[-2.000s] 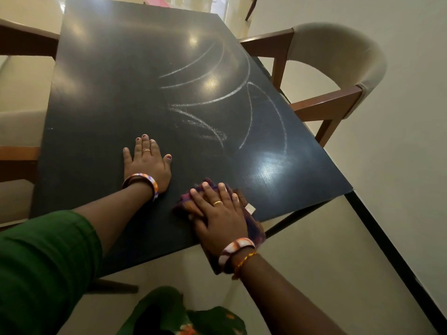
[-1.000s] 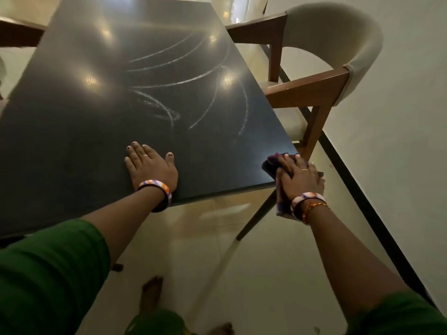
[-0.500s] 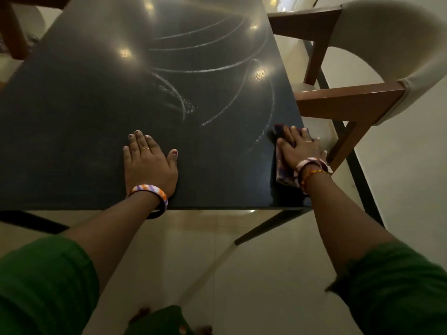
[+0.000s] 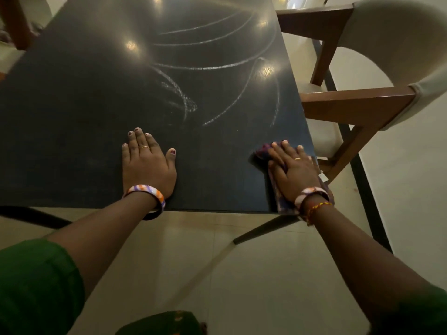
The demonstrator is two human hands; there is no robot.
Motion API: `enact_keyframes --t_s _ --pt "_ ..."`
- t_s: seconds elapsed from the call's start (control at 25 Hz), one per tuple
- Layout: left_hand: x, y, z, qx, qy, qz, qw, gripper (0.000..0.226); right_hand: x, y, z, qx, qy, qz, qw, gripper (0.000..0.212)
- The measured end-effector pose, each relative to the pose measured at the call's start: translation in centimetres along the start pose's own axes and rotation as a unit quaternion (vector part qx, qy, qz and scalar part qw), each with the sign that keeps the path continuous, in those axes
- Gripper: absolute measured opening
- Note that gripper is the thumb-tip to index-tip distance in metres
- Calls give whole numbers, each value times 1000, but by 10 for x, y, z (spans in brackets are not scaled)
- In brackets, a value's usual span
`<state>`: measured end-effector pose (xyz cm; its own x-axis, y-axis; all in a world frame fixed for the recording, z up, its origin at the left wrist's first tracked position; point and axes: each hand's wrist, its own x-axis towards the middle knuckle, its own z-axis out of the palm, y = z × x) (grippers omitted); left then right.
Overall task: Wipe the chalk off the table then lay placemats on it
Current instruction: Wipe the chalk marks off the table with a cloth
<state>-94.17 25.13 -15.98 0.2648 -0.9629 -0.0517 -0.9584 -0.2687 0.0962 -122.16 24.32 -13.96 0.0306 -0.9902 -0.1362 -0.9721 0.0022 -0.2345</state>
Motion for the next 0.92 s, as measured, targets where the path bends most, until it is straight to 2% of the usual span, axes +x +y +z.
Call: enact_keyframes --t_s 0.08,0.16,0.28,0.36,0.4,0.48,0.56,0.64,0.68,0.72,0.8,0.92 --pt "0 1 1 1 1 -1 1000 68 27 -10 0 13 16 71 997 51" --pt "0 1 1 0 -2 -2 1000 69 41 -47 13 -4 22 65 998 54" --pt "-1 1 0 -11 0 0 1000 67 23 -113 36 -15 1 -79 997 55" --pt "-2 0 -2 -18 -2 4 1000 65 3 -120 41 -14 -24 -152 988 53" --pt "-3 -1 -2 -19 -2 5 1000 64 4 -105 36 -19 -18 -155 988 52" --pt "-3 -1 -2 -17 -2 6 1000 63 16 -54 18 -25 7 -77 997 51" --pt "-2 0 0 -12 6 5 1000 62 32 -8 -4 -6 -20 37 999 51" --pt "-1 0 1 -8 7 1 1000 61 42 0 -10 -5 -34 102 994 53" --pt "-2 0 1 -7 5 0 1000 60 43 -11 -5 -18 -21 106 994 54" --pt "-1 1 1 -8 5 -1 1000 60 42 -29 2 -29 -9 88 996 54" --pt "-2 1 0 -7 5 -1 1000 60 32 -78 21 -45 5 -2 999 55" --pt "-3 0 -2 -6 1 -3 1000 59 15 -123 39 -31 -23 -124 992 53"
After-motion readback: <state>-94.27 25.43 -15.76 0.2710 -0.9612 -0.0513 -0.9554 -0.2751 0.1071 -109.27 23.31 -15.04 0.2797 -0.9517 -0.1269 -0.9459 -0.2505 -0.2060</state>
